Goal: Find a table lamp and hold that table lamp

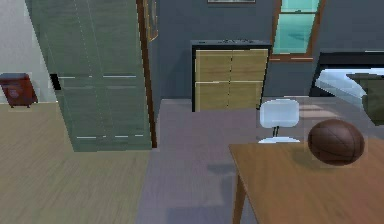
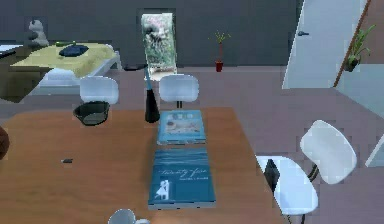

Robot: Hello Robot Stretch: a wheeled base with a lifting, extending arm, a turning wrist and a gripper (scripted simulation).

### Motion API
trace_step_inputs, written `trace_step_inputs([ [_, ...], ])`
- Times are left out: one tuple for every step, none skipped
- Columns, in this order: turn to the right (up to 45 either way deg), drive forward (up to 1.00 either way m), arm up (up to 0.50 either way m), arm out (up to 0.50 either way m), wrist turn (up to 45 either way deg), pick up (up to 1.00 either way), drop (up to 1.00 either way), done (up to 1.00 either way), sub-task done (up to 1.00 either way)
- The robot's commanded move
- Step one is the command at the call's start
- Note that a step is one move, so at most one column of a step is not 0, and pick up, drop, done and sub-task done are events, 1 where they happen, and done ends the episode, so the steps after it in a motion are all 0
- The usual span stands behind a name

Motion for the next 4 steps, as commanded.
trace_step_inputs([
  [0.0,0.0,0.38,0.0,0.0,0.0,0.0,0.0,0.0],
  [0.0,0.0,0.0,0.5,0.0,0.0,0.0,0.0,0.0],
  [0.0,0.0,0.0,0.0,45.0,0.0,0.0,0.0,0.0],
  [0.0,0.0,0.0,0.0,45.0,0.0,0.0,0.0,0.0],
])
